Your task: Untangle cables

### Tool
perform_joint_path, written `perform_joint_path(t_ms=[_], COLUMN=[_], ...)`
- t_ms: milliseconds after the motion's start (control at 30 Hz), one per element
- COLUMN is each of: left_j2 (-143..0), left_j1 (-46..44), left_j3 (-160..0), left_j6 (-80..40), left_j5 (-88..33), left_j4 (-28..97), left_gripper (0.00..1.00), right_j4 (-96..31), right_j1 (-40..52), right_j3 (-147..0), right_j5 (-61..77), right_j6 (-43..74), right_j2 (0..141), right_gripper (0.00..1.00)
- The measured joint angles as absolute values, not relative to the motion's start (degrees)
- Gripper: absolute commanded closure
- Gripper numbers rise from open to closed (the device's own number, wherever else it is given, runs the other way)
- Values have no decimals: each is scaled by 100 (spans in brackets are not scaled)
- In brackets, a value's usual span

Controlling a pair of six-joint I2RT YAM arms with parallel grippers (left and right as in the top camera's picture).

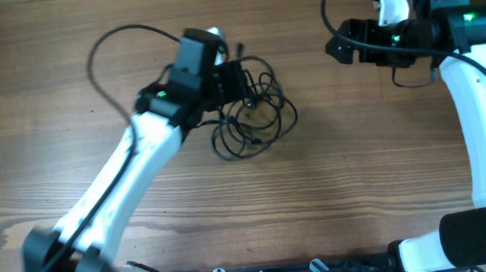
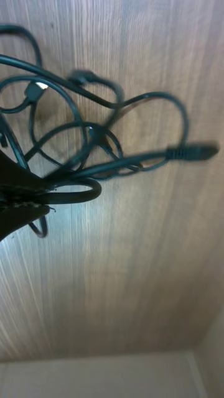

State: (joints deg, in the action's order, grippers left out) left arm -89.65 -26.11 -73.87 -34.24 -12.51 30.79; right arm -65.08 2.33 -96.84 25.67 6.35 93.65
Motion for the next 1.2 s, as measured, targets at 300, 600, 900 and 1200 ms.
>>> perform_joint_path(t_ms=[300, 600, 900, 1200], left_j2=[-8256, -7985, -7915, -7915], left_j1=[-1964, -602, -56, -40], left_j3=[-7387, -7387, -7387, -7387], left_j6=[-3752, -3181, -2620, -2126], left_j5=[-1562, -4189, -5872, -6936], left_j4=[3916, 3450, 3457, 3205], left_gripper=[96, 96, 96, 96], right_j4=[-5695, -5435, -5225, -5179], right_j1=[1656, 2346, 2349, 2596], right_j3=[-9684, -9684, -9684, -9684], right_j5=[3614, 3616, 4018, 3957], right_j6=[445, 703, 598, 572], right_j2=[9365, 9365, 9365, 9365], right_gripper=[10, 27, 52, 60])
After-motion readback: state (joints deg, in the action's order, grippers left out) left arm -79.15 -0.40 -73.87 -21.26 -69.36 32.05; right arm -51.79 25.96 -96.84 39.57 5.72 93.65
